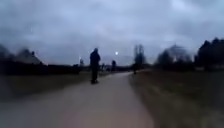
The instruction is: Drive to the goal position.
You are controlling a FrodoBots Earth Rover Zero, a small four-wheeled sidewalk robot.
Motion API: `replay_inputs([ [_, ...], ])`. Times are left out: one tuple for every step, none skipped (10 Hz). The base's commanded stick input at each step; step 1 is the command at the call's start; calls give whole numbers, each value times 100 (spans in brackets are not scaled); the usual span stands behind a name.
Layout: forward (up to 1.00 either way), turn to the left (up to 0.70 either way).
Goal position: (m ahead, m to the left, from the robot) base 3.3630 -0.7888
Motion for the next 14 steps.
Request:
replay_inputs([
  [100, 4],
  [100, 4],
  [100, 4],
  [100, 4],
  [100, 4],
  [100, 4],
  [100, 4],
  [100, 4],
  [100, 4],
  [100, 4],
  [100, 4],
  [100, -9],
  [100, -23],
  [100, -33],
])
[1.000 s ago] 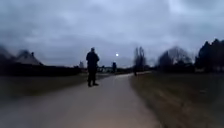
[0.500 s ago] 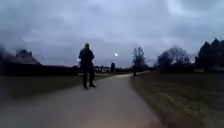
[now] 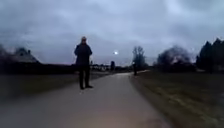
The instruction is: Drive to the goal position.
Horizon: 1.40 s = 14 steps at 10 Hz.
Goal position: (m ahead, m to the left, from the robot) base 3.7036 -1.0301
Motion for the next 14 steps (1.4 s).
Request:
replay_inputs([
  [100, -11],
  [100, 4],
  [100, 4],
  [100, 4],
  [100, 4],
  [100, 4],
  [100, 4],
  [100, 4],
  [100, 4],
  [100, 4],
  [100, 4],
  [100, 4],
  [100, 4],
  [100, 4],
])
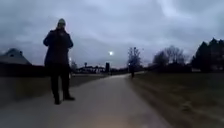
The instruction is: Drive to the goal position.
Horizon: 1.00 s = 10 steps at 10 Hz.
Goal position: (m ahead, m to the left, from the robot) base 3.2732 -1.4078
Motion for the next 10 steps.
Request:
replay_inputs([
  [100, 4],
  [100, 4],
  [100, 4],
  [100, 4],
  [100, 4],
  [100, 4],
  [100, 4],
  [100, 4],
  [100, 4],
  [100, 4],
])
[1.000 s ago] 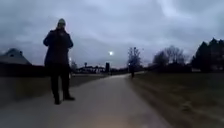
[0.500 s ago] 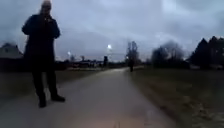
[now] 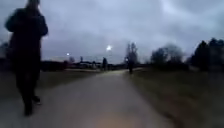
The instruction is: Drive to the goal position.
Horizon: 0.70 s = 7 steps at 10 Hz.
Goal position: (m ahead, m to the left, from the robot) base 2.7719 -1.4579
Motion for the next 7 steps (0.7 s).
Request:
replay_inputs([
  [100, 4],
  [100, 4],
  [100, 4],
  [100, 4],
  [100, 4],
  [100, 4],
  [100, 4],
])
